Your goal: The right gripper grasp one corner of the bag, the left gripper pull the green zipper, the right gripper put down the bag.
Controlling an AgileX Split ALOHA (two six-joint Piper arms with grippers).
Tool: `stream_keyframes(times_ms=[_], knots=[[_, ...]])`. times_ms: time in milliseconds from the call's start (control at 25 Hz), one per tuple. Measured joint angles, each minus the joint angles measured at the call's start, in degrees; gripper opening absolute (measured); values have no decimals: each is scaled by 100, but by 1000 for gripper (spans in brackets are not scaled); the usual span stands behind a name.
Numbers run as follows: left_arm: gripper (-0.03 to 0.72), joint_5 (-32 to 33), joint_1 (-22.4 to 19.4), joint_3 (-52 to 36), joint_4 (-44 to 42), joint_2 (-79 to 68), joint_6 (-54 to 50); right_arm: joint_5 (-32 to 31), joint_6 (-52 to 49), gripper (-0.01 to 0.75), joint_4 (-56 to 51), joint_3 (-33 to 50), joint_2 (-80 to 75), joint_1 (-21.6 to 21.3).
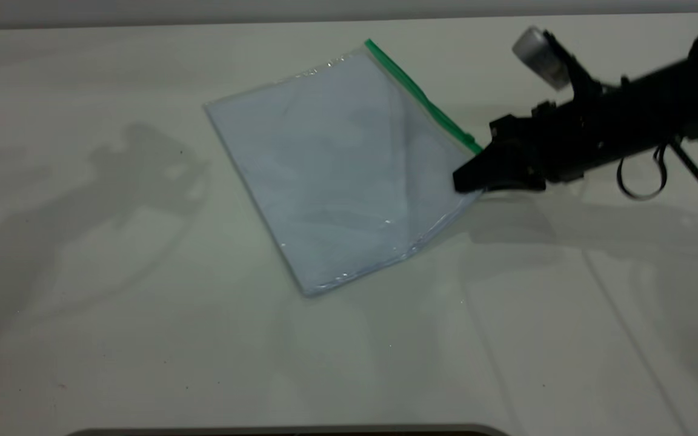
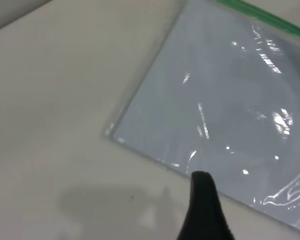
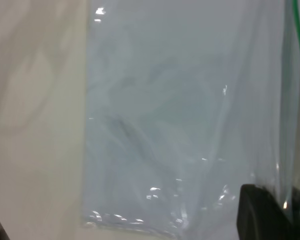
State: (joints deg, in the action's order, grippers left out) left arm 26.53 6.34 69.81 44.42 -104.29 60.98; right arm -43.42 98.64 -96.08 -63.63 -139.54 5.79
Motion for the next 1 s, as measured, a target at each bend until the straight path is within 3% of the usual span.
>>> stream_keyframes(times_ms=[400,840,1000], knots=[[590,1215,428,1005,37,-556,1346,455,-46,33,663,0,1362,147],[590,1274,1325,1809,309,-1661,3542,1345,478,33,523,0,1503,868],[590,1274,1521,2037,319,-1915,4027,1486,814,33,9,0,1503,1022]])
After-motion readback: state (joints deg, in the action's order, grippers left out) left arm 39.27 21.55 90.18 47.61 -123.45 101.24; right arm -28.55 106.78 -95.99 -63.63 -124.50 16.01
